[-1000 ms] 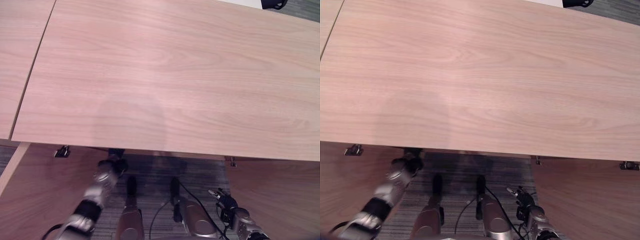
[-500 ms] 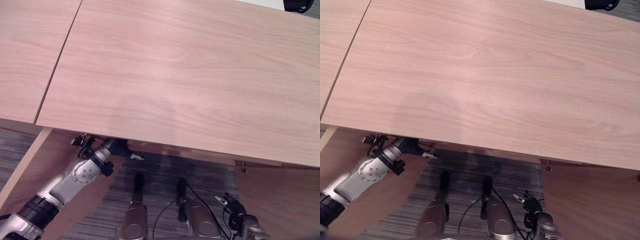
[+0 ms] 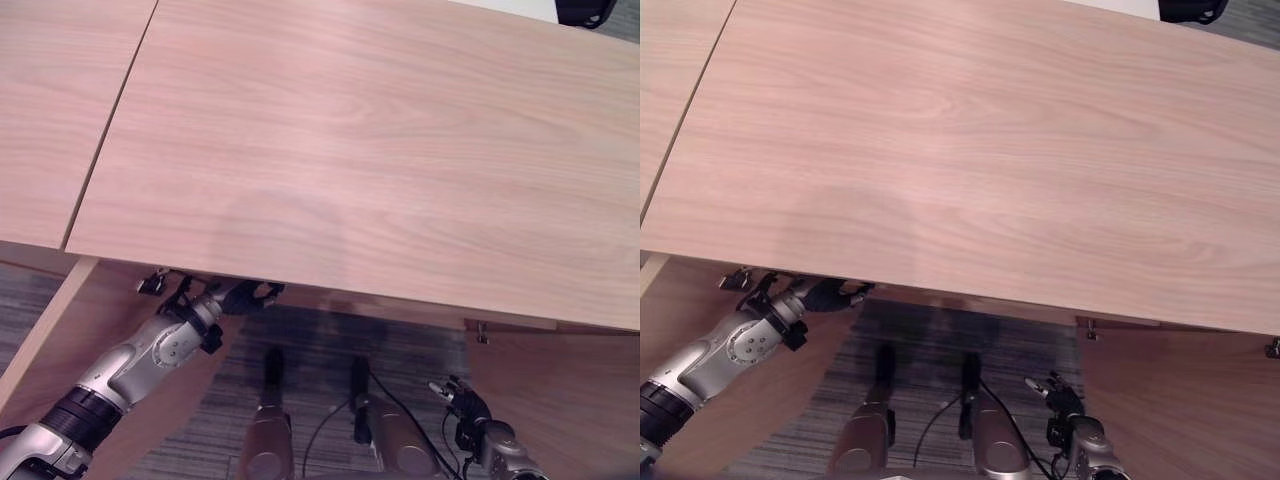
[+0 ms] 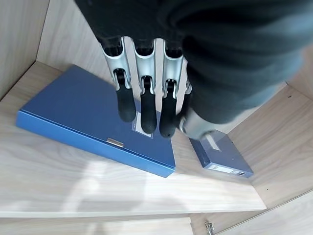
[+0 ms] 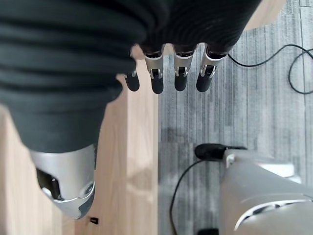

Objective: Put the empty folder in the office cabinet

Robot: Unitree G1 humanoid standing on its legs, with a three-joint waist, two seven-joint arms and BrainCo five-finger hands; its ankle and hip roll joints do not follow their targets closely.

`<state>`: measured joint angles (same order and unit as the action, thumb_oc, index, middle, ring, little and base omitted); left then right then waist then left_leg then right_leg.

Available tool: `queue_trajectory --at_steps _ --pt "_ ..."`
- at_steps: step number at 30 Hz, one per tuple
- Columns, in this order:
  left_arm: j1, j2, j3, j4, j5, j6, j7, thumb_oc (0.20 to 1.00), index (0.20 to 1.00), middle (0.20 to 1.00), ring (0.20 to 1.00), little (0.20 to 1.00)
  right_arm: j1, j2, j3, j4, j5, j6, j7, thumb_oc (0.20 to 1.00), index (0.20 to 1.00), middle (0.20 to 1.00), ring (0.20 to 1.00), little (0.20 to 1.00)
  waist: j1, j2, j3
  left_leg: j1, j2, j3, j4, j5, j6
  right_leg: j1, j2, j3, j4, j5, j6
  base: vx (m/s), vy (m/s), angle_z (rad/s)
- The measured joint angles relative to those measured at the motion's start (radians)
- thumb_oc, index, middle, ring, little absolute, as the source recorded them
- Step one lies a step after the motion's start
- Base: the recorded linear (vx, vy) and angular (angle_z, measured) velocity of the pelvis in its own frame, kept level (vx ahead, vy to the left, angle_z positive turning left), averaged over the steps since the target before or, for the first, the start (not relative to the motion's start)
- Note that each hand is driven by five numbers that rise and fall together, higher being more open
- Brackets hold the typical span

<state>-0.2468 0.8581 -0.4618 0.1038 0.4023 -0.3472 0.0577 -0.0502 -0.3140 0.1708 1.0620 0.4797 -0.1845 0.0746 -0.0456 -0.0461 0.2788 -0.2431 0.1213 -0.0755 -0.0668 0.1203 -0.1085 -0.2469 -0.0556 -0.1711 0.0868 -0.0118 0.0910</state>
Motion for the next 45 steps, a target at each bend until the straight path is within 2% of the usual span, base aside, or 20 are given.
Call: queue_trajectory --at_steps 4,7,10,11,13,14,17,19,22,24,27,29,30,31,37,41,45 --pt "-0.053 -0.060 -0.011 0.051 -0.001 0.006 0.007 0.200 0.200 0.200 0.200 0.200 -0.009 0.000 0.008 0.002 0.000 0.000 -0.007 1.000 1.000 1.000 1.000 1.000 -0.003 -0.001 -0.002 -0.033 0.000 0.002 0.004 0.010 0.000 -0.039 -0.001 0.003 0.017 0.001 -0.001 -0.02 0.005 -0.01" --pt "-0.111 -0.119 -0.028 0.135 -0.003 0.033 0.030 0.200 0.200 0.200 0.200 0.200 -0.024 0.000 0.025 0.007 0.000 0.001 -0.014 1.000 1.000 1.000 1.000 1.000 -0.007 -0.001 -0.002 -0.051 0.000 0.004 0.016 0.011 0.000 -0.064 -0.002 0.007 0.040 -0.003 -0.005 -0.07 0.008 -0.02" --pt "-0.194 -0.145 -0.051 0.211 -0.008 0.060 0.051 0.200 0.200 0.200 0.200 0.200 -0.103 0.001 0.026 0.007 0.000 -0.001 -0.024 1.000 1.000 1.000 1.000 1.000 -0.019 -0.010 0.017 -0.131 -0.002 0.011 0.076 0.009 -0.002 -0.161 -0.005 0.020 0.127 -0.020 -0.010 -0.10 0.009 -0.06" --pt "-0.217 -0.154 -0.052 0.219 -0.027 0.061 0.064 0.200 0.200 0.200 0.200 0.200 -0.127 0.001 0.026 0.007 0.001 -0.002 -0.032 1.000 1.000 1.000 1.000 1.000 -0.021 -0.019 0.049 -0.148 -0.011 0.007 0.110 0.001 0.000 -0.188 -0.015 0.021 0.184 -0.047 -0.014 -0.08 0.031 0.10" --pt "-0.311 -0.155 -0.045 0.275 -0.054 0.072 0.082 0.200 0.200 0.200 0.200 0.200 -0.191 -0.001 0.017 -0.006 0.011 -0.004 -0.043 1.000 1.000 1.000 1.000 1.000 -0.028 -0.043 0.113 -0.297 -0.044 -0.004 0.300 -0.064 0.002 -0.336 -0.054 0.035 0.379 -0.117 -0.023 -0.05 0.054 0.20" --pt "-0.327 -0.156 -0.044 0.298 -0.068 0.087 0.084 0.200 0.200 0.200 0.200 0.200 -0.202 0.001 0.016 -0.013 0.014 -0.006 -0.045 1.000 1.000 1.000 1.000 1.000 -0.031 -0.046 0.145 -0.321 -0.051 -0.005 0.355 -0.086 0.004 -0.360 -0.062 0.047 0.439 -0.135 -0.027 -0.06 0.051 0.09" --pt "-0.319 -0.154 -0.046 0.295 -0.083 0.095 0.086 0.200 0.200 0.200 0.200 0.200 -0.187 0.003 0.014 -0.015 0.052 -0.007 -0.049 1.000 1.000 1.000 1.000 1.000 -0.029 -0.046 0.147 -0.373 -0.055 -0.012 0.452 -0.138 0.011 -0.399 -0.071 0.051 0.511 -0.170 -0.035 -0.02 0.013 0.03" --pt "-0.320 -0.152 -0.044 0.284 -0.091 0.100 0.092 0.200 0.200 0.200 0.200 0.200 -0.181 0.004 0.014 -0.017 0.053 -0.008 -0.055 1.000 1.000 1.000 1.000 1.000 -0.030 -0.046 0.147 -0.399 -0.059 -0.020 0.479 -0.150 0.004 -0.422 -0.074 0.050 0.540 -0.184 -0.042 -0.04 0.008 0.10" --pt "-0.337 -0.150 -0.039 0.247 -0.121 0.107 0.105 0.200 0.200 0.200 0.200 0.200 -0.198 0.013 0.010 -0.050 0.091 -0.018 -0.058 1.000 1.000 1.000 1.000 1.000 -0.030 -0.048 0.147 -0.539 -0.066 -0.029 0.631 -0.192 0.014 -0.542 -0.085 0.047 0.662 -0.212 -0.056 -0.03 0.002 0.08" --pt "-0.333 -0.152 -0.039 0.238 -0.121 0.107 0.108 0.200 0.200 0.200 0.200 0.200 -0.199 0.022 -0.021 -0.048 0.092 -0.024 -0.068 1.000 1.000 1.000 1.000 1.000 -0.030 -0.048 0.148 -0.574 -0.070 -0.035 0.681 -0.214 0.014 -0.570 -0.090 0.048 0.703 -0.229 -0.063 -0.01 0.001 0.04" --pt "-0.332 -0.149 -0.039 0.214 -0.121 0.109 0.114 0.200 0.200 0.200 0.200 0.200 -0.196 0.020 -0.026 -0.044 0.099 -0.034 -0.095 1.000 1.000 1.000 1.000 1.000 -0.030 -0.050 0.150 -0.589 -0.073 -0.042 0.713 -0.228 0.014 -0.579 -0.093 0.047 0.730 -0.244 -0.065 0.03 -0.002 0.05" --pt "-0.332 -0.149 -0.039 0.199 -0.121 0.108 0.123 0.200 0.200 0.200 0.200 0.200 -0.197 0.020 -0.027 -0.040 0.099 -0.035 -0.109 1.000 1.000 1.000 1.000 1.000 -0.031 -0.051 0.150 -0.595 -0.079 -0.045 0.737 -0.241 0.018 -0.583 -0.097 0.052 0.757 -0.265 -0.055 0.00 -0.001 0.08" --pt "-0.333 -0.149 -0.039 0.197 -0.121 0.108 0.126 0.200 0.200 0.200 0.200 0.200 -0.195 0.020 -0.028 -0.040 0.099 -0.037 -0.116 1.000 1.000 1.000 1.000 1.000 -0.031 -0.051 0.150 -0.599 -0.081 -0.045 0.746 -0.241 0.016 -0.588 -0.100 0.051 0.767 -0.260 -0.063 0.09 -0.014 0.06" --pt "-0.332 -0.142 -0.035 0.178 -0.121 0.110 0.130 0.200 0.200 0.200 0.200 0.200 -0.198 0.019 -0.027 -0.041 0.098 -0.043 -0.120 1.000 1.000 1.000 1.000 1.000 -0.030 -0.051 0.150 -0.608 -0.082 -0.046 0.756 -0.254 0.015 -0.596 -0.102 0.051 0.777 -0.284 -0.062 0.09 -0.008 0.04" --pt "-0.334 -0.130 0.018 0.094 -0.121 0.110 0.160 0.200 0.200 0.200 0.200 0.200 -0.203 0.016 -0.036 -0.051 0.088 -0.052 -0.158 1.000 1.000 1.000 1.000 1.000 -0.030 -0.053 0.156 -0.728 -0.085 -0.055 0.883 -0.294 0.022 -0.704 -0.106 0.049 0.891 -0.312 -0.074 0.00 -0.001 0.03" --pt "-0.345 -0.125 0.041 0.057 -0.121 0.110 0.182 0.200 0.200 0.200 0.200 0.200 -0.216 0.007 -0.067 -0.050 0.079 -0.054 -0.192 1.000 1.000 1.000 1.000 1.000 -0.029 -0.055 0.216 -0.767 -0.092 -0.062 0.938 -0.308 0.021 -0.738 -0.117 0.047 0.944 -0.328 -0.082 0.00 0.000 0.03" --pt "-0.344 -0.124 0.042 0.029 -0.120 0.112 0.208 0.200 0.200 0.200 0.200 0.200 -0.209 0.001 -0.066 -0.048 0.048 -0.054 -0.209 1.000 1.000 1.000 1.000 1.000 -0.034 -0.056 0.223 -0.820 -0.099 -0.066 0.971 -0.313 0.024 -0.789 -0.124 0.048 0.978 -0.338 -0.087 0.01 -0.003 0.03"
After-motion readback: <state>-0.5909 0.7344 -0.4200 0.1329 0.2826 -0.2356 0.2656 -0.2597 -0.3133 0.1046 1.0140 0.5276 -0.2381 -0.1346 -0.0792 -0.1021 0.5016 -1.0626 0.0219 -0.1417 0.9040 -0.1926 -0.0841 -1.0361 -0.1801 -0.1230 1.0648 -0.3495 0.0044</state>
